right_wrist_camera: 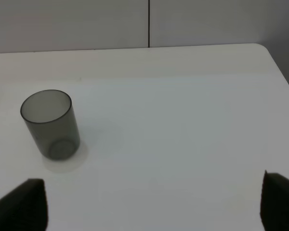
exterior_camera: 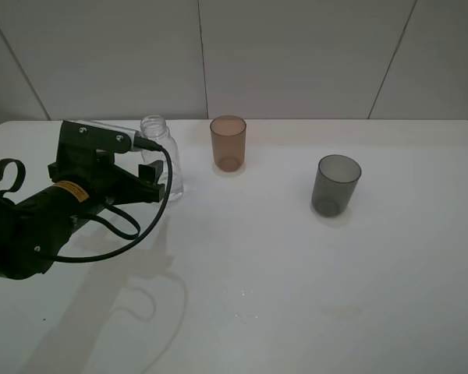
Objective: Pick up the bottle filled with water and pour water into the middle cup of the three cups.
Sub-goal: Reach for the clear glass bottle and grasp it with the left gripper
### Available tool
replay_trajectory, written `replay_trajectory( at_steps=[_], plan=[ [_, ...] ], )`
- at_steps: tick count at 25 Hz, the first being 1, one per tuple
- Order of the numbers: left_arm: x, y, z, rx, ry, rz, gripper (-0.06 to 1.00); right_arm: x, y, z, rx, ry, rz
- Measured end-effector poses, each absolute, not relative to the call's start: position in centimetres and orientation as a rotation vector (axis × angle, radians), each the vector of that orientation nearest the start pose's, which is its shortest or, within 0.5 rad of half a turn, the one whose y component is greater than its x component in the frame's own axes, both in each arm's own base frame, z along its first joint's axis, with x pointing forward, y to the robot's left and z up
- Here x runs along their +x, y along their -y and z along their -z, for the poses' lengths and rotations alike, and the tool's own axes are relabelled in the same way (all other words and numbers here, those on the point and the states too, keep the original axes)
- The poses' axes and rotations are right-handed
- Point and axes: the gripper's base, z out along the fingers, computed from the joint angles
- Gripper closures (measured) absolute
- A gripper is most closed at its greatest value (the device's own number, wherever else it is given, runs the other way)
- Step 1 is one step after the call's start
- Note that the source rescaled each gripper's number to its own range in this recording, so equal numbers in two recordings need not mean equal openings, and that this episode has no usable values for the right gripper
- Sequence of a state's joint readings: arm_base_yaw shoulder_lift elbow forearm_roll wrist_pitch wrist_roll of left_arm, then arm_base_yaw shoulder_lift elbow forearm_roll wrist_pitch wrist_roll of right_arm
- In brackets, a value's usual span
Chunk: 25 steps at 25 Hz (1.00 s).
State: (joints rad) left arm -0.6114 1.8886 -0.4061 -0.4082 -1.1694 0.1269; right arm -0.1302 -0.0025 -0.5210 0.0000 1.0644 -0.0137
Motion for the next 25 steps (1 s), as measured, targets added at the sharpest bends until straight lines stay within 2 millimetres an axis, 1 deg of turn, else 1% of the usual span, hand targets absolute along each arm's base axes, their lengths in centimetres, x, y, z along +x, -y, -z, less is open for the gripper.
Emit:
replay_trajectory(
  at_steps=[4,8,15,20,25],
  plan=[
    [24.1,13.0,-9.7,0.289,-1.829,0.105,-0.06,-0.8,-0.1,-28.3,0.118,-2.022,0.091],
    [24.1,13.1,-8.7,0.293,-1.862,0.123,-0.06,-0.8,-0.1,-28.3,0.118,-2.022,0.091],
    [25.7,14.3,-8.6,0.249,-1.827,0.164,-0.06,-0.8,-0.1,-28.3,0.118,-2.022,0.091],
    [26.6,14.9,-8.2,0.241,-1.814,0.171,-0.06,-0.8,-0.1,-28.3,0.118,-2.022,0.091],
    [27.7,15.1,-7.5,0.226,-1.812,0.162,-0.06,-0.8,-0.1,-28.3,0.118,-2.022,0.091]
  ],
)
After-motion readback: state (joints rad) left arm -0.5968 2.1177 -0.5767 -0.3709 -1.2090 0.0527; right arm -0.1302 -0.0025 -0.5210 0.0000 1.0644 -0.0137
